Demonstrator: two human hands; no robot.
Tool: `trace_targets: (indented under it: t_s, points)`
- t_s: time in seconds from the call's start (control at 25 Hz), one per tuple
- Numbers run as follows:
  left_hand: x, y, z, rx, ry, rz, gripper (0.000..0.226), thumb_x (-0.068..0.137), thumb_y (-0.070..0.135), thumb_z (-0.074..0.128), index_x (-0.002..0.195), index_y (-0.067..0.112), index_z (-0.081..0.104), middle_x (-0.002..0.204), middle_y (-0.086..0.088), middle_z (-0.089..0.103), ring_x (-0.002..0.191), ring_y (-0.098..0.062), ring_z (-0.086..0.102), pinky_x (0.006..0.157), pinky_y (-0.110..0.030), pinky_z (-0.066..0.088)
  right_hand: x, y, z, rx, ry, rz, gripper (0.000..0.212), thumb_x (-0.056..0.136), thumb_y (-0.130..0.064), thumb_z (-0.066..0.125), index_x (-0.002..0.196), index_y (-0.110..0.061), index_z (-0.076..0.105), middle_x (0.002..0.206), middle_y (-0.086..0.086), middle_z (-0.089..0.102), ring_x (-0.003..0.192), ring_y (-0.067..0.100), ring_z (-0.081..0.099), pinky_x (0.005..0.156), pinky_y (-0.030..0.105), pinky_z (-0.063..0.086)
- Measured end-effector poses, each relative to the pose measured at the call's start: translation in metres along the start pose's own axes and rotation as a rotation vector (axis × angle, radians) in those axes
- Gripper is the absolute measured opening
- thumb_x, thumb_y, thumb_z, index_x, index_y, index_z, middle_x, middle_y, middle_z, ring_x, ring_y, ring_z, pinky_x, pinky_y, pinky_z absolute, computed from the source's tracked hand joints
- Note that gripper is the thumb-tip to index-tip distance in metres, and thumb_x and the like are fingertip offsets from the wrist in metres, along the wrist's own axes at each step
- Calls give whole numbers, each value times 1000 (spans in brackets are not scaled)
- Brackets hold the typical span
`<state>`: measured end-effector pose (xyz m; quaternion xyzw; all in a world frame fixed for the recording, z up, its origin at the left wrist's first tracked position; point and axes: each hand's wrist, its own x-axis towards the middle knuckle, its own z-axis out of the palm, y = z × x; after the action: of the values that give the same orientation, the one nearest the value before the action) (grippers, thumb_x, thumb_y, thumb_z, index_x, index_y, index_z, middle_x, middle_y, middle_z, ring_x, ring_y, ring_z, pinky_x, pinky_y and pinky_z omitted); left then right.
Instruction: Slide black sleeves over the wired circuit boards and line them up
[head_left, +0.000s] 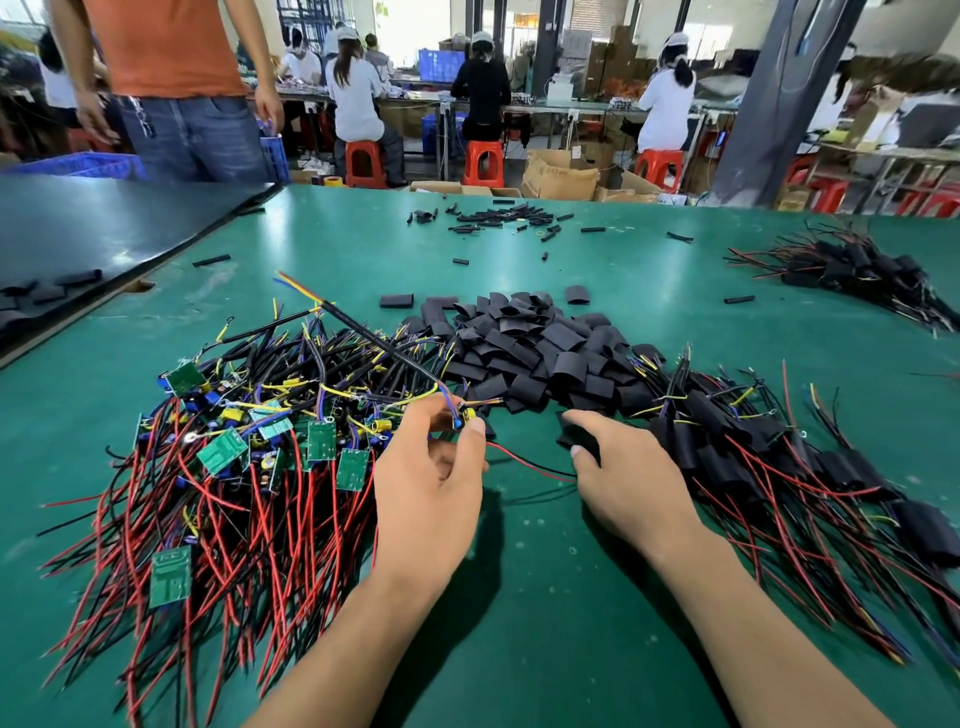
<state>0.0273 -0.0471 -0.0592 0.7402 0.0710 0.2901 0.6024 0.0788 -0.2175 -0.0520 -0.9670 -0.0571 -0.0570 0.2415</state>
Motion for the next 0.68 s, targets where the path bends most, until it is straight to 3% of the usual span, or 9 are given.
trace_targets:
  t_s: [0.08, 0.2, 0.32, 0.4, 0.52, 0.68]
  points:
    - [1, 1, -1, 3, 33, 1, 14, 93, 27, 65, 97, 36, 56, 70, 12, 66, 58, -16, 62, 62, -18, 46, 0, -1, 2, 38, 32, -16, 45, 98, -23, 55, 142, -26, 52, 146, -5, 55, 133, 23, 50, 104, 36, 42]
    - [2, 4, -1, -8, 52, -8, 17, 94, 23, 64, 97, 36, 54, 84, 25, 66, 67, -14, 70, 72, -31, 57, -2, -2, 5, -66, 8, 80, 52, 99, -33, 51, 149, -22, 40, 154, 4, 41, 133, 29, 48, 101, 40, 42]
    - [2, 6, 0, -8, 38, -12, 17, 94, 22, 64, 94, 36, 54, 84, 30, 66, 66, -6, 70, 72, -40, 60, -5, -5, 5, -182, -33, 129, 47, 100, -38, 47, 143, -21, 39, 141, 9, 49, 121, 34, 56, 88, 42, 46]
    - [1, 6, 0, -7, 28, -11, 17, 95, 22, 64, 93, 35, 54, 84, 29, 66, 66, -5, 70, 71, -38, 60, -6, -8, 4, -205, -58, 80, 38, 101, -36, 45, 136, -19, 43, 131, 7, 55, 117, 34, 58, 85, 42, 46]
    - [1, 3, 0, 21, 23, -21, 14, 94, 24, 64, 95, 33, 54, 81, 25, 68, 66, -6, 70, 71, -28, 55, -9, -15, 4, -217, -75, 5, 33, 102, -33, 44, 131, -19, 47, 133, 4, 57, 117, 34, 58, 86, 41, 46]
    - [1, 4, 2, 33, 40, -27, 13, 93, 26, 65, 92, 34, 54, 69, 3, 68, 63, -13, 67, 65, -20, 50, -14, -24, 9, -243, -50, 26, 40, 101, -35, 46, 137, -18, 42, 144, 8, 48, 119, 34, 58, 88, 41, 47]
